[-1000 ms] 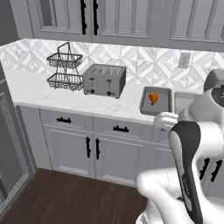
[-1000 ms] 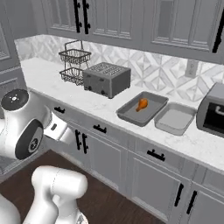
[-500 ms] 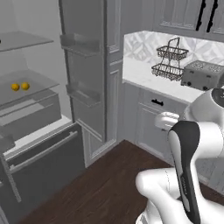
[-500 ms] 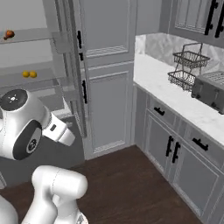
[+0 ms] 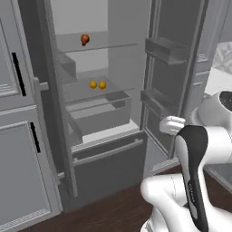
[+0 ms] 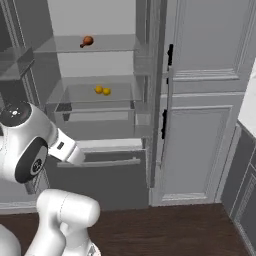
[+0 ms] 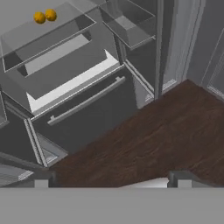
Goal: Place one lemon and one chicken drumstick in each tupperware on the nearby counter, to pack two identical lunches.
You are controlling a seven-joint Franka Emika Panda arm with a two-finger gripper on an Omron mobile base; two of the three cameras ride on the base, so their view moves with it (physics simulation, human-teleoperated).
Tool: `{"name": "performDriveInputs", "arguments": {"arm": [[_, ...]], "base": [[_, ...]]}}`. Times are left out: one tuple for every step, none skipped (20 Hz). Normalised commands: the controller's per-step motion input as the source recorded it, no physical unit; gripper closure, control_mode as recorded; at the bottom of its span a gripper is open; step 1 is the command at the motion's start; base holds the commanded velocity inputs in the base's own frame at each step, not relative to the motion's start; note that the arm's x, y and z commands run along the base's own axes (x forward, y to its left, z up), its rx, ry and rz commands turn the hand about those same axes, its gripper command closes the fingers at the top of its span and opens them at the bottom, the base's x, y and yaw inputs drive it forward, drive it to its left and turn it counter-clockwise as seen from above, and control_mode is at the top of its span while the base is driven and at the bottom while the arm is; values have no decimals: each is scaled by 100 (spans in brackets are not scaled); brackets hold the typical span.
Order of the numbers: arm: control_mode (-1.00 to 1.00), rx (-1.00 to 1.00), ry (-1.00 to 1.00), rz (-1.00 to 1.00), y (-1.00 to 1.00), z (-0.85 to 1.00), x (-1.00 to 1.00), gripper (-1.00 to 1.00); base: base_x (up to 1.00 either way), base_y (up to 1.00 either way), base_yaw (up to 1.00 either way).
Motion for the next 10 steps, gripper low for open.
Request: {"name": "performDriveInputs", "arguments": {"arm": [[100,0,0,0,0,0,0,-100],[100,0,0,0,0,0,0,-100],[100,0,0,0,0,0,0,-100],[100,0,0,0,0,0,0,-100],[100,0,0,0,0,0,0,-100],[100,0,0,0,0,0,0,-100],[100,0,0,0,0,0,0,-100],[100,0,0,0,0,0,0,-100],[100,0,0,0,0,0,0,-100],[100,0,0,0,0,0,0,-100]], "base": [[94,-27,35],[96,-24,33],[98,-16,33],[98,-14,33],[97,-10,32],[94,-13,30],[84,-19,27],[75,-6,26],[74,0,24],[80,0,24]]}}
